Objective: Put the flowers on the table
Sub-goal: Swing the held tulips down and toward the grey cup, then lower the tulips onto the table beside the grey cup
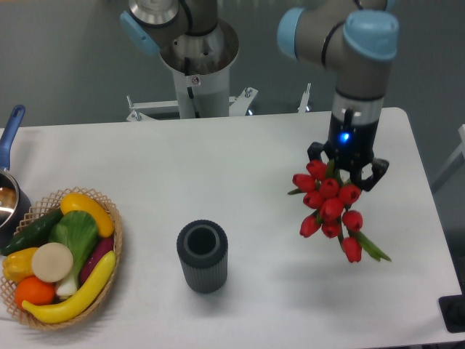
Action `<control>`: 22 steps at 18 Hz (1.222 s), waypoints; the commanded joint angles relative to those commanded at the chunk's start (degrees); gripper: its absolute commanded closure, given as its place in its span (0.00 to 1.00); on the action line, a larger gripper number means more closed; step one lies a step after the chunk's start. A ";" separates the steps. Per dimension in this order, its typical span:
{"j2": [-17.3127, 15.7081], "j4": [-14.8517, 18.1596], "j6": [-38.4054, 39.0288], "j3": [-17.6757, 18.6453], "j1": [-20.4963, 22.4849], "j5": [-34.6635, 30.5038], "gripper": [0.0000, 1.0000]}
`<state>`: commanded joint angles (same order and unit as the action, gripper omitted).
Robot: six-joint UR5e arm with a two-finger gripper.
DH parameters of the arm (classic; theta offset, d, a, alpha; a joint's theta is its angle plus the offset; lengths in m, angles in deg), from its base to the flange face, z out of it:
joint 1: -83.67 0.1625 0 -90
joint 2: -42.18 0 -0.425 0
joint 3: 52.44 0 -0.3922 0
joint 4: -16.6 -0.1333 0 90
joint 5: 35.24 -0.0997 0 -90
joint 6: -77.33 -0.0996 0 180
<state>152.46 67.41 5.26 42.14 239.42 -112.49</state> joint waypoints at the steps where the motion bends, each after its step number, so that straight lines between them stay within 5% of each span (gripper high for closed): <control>1: 1.24 0.00 -0.09 -0.45 -0.10 0.00 0.53; 8: 5.91 -0.26 -0.27 -2.03 -1.41 -5.88 0.53; 19: 9.96 -0.53 -0.18 -3.44 -2.91 -6.07 0.49; 20: 9.96 -0.53 -0.18 -3.44 -2.91 -6.07 0.39; 21: 10.13 -0.70 -0.27 -3.53 -2.91 -5.98 0.16; 22: 10.22 -0.70 -0.27 -4.05 -2.91 -5.98 0.06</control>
<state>162.68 66.70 4.99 38.09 236.51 -118.47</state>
